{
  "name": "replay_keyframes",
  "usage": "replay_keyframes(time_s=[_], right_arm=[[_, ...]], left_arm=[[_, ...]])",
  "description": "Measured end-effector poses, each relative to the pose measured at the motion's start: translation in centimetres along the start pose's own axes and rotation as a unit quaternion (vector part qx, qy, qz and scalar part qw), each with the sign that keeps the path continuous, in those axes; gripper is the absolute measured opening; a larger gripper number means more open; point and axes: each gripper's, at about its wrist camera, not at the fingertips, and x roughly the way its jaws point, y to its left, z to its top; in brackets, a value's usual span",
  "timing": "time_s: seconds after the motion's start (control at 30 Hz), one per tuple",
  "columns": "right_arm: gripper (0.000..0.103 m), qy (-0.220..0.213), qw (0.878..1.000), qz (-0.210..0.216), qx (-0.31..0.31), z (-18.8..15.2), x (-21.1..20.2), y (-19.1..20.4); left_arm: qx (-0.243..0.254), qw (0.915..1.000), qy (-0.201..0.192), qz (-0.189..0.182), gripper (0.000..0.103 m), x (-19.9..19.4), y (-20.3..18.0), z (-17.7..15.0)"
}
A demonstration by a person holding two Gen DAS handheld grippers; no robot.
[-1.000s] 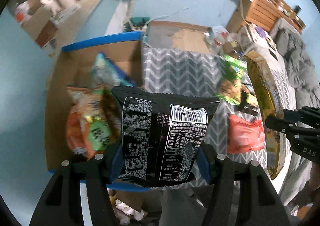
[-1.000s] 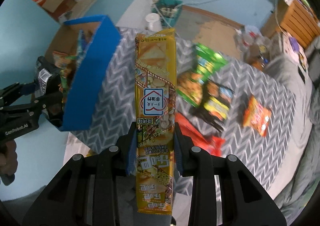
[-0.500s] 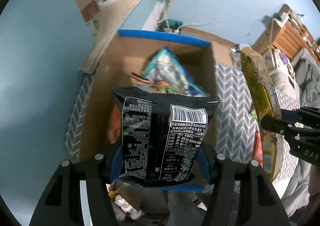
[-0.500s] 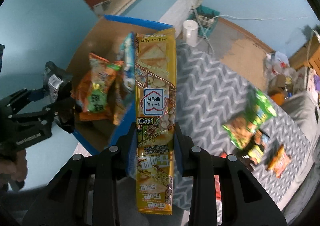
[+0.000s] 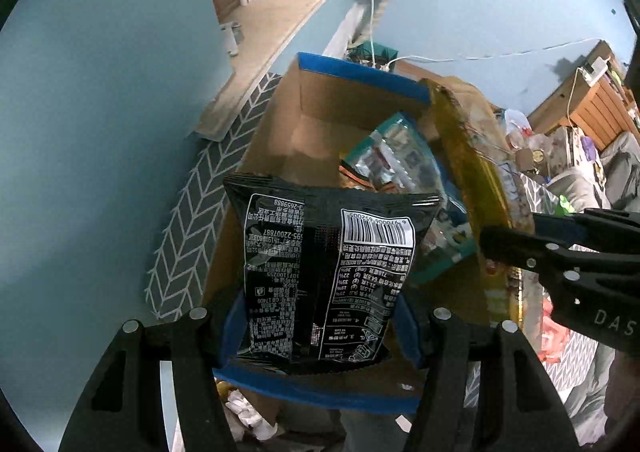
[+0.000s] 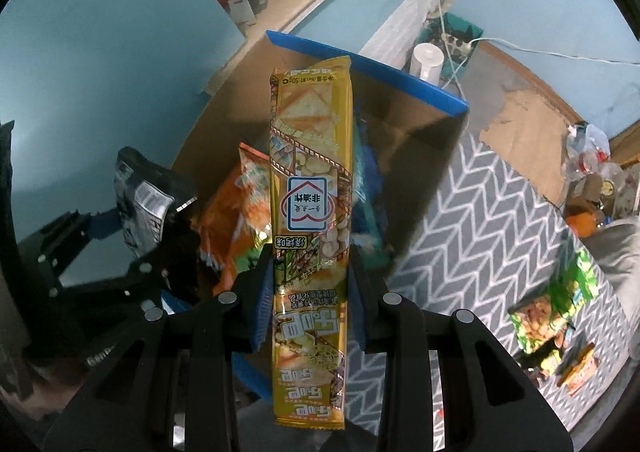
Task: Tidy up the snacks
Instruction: 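Open both tools to drop the packs into the box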
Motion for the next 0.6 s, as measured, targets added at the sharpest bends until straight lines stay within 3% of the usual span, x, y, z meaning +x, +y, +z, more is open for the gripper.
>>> replay_keyframes(time_s=[0.3,0.4,0.6], right_arm=[[0.037,0.001,0.999,0.030,0.027,2.5,1.2,0.2],[0.048,-0.006,0.999,0.036,0.026,3.2,0.5,0.2],[0.058,-0.018,1.000,0.016,0.018,3.1,-1.2,-0.8]], left_arm=[[-0.008,0.9999,0.004,0.013,0.064,0.4,0.3,0.6],[-0.009,0.9998,0.008,0.019,0.065,0.3,0.1,0.7],[-0.009,0.9998,0.008,0.013,0.069,-0.4,-0.2,0.6]])
